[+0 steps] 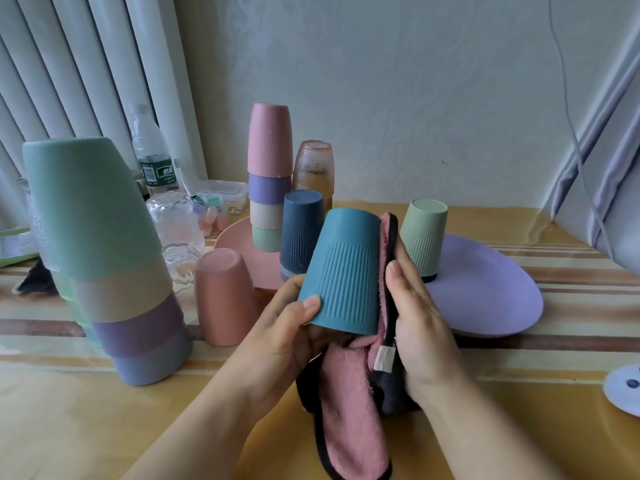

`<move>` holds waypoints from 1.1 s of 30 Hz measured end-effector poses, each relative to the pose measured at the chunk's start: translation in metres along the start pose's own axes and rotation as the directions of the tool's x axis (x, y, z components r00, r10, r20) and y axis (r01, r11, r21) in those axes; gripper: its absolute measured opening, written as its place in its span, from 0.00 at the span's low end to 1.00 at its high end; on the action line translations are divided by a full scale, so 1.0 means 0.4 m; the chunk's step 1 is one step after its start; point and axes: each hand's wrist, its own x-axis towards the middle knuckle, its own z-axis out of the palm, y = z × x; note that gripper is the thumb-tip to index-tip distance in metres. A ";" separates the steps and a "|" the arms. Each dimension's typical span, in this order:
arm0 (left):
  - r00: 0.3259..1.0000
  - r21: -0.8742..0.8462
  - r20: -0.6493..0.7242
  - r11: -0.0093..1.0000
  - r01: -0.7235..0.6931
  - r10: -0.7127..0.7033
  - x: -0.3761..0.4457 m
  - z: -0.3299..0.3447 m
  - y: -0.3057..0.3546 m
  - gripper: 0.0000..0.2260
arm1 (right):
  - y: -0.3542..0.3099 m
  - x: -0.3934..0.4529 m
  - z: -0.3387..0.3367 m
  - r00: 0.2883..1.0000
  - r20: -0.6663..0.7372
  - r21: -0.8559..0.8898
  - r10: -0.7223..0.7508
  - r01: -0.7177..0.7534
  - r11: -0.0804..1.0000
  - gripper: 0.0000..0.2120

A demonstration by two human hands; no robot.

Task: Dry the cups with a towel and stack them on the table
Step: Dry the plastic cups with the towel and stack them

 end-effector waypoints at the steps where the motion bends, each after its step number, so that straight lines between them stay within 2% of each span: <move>1: 1.000 -0.016 0.004 1.000 -0.004 0.004 0.002 -0.001 -0.002 0.30 | 0.000 -0.003 0.005 1.000 -0.015 0.011 0.019 -0.019 1.000 0.13; 3: 1.000 -0.003 -0.008 1.000 -0.011 0.011 0.007 -0.006 -0.001 0.36 | 0.000 -0.008 0.017 0.999 -0.001 0.047 0.043 -0.043 0.998 0.14; 5: 0.999 0.074 -0.038 0.997 -0.014 0.017 0.008 -0.014 0.000 0.37 | 0.005 -0.011 0.025 0.998 0.018 0.087 0.052 -0.054 0.995 0.16; 8: 0.985 0.174 -0.150 0.983 -0.053 0.080 0.012 -0.011 0.000 0.27 | 0.009 -0.006 0.019 1.000 -0.002 0.063 0.023 -0.023 0.998 0.14; 10: 0.966 0.128 -0.234 0.988 -0.084 0.112 0.013 -0.002 0.001 0.20 | 0.014 0.000 0.006 1.000 -0.016 0.038 -0.002 0.002 0.999 0.13; 13: 0.948 0.149 -0.289 0.985 -0.092 0.132 0.008 0.003 0.001 0.21 | 0.032 -0.004 0.010 0.995 0.064 -0.148 -0.078 0.086 0.985 0.19; 15: 0.949 0.227 -0.277 0.970 -0.089 0.152 0.003 0.009 0.005 0.25 | 0.048 -0.013 0.028 0.983 0.144 -0.308 -0.118 0.158 0.938 0.21; 17: 0.946 0.305 -0.262 0.946 -0.109 0.193 0.001 0.014 0.007 0.24 | 0.055 -0.021 0.043 0.969 0.202 -0.394 -0.144 0.215 0.894 0.21; 20: 0.949 0.374 -0.230 0.919 -0.120 0.217 -0.004 0.023 0.007 0.19 | 0.066 -0.021 0.044 0.939 0.233 -0.532 -0.255 0.342 0.775 0.19; 22: 0.967 0.425 -0.171 0.899 -0.101 0.189 -0.007 0.033 0.006 0.19 | 0.068 -0.018 0.034 0.914 0.242 -0.629 -0.325 0.403 0.665 0.20; 23: 0.973 0.437 -0.148 0.894 -0.097 0.177 -0.008 0.036 0.005 0.19 | 0.064 -0.016 0.031 0.909 0.239 -0.647 -0.341 0.411 0.642 0.20; 26: 0.983 0.430 -0.102 0.898 -0.096 0.154 -0.007 0.039 0.006 0.19 | 0.054 -0.013 0.027 0.914 0.179 -0.621 -0.363 0.392 0.679 0.20; 28: 0.988 0.419 -0.080 0.904 -0.089 0.135 -0.008 0.041 0.005 0.19 | 0.048 -0.008 0.024 0.928 0.112 -0.567 -0.355 0.353 0.745 0.20; 33: 0.993 0.305 -0.077 0.950 -0.063 0.091 -0.013 0.038 -0.002 0.20 | 0.019 -0.001 0.011 0.985 0.027 -0.282 -0.169 0.170 0.944 0.19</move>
